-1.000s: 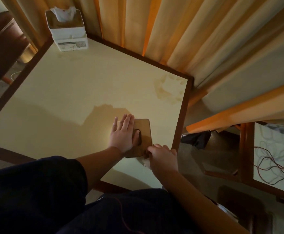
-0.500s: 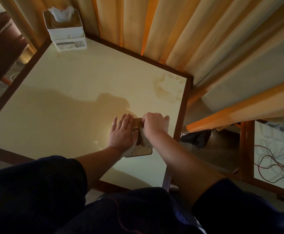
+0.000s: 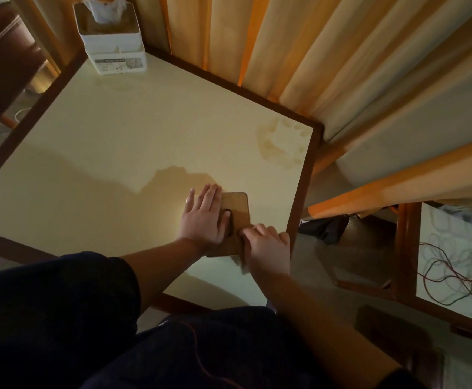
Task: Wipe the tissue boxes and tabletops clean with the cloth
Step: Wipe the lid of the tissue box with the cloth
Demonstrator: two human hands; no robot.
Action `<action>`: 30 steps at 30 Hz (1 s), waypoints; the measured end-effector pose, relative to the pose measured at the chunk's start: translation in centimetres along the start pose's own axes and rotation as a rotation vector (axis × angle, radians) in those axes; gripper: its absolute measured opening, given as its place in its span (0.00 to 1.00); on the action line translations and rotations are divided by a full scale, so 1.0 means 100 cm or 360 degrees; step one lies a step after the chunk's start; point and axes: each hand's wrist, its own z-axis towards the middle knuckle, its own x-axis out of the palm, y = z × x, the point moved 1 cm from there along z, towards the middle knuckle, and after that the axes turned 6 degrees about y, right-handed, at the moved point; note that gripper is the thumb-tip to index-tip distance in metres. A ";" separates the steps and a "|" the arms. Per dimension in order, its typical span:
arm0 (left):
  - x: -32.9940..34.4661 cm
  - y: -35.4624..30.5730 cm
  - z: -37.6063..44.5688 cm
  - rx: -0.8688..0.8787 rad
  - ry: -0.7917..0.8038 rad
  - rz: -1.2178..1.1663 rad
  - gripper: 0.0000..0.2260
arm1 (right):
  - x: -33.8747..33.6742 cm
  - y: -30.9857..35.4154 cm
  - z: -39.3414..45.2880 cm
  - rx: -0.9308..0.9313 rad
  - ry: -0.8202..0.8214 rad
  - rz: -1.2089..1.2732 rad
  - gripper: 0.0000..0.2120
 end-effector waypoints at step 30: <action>0.002 0.000 -0.001 -0.0029 -0.0057 -0.0101 0.29 | -0.023 0.013 0.065 0.0065 -0.0011 0.0130 0.15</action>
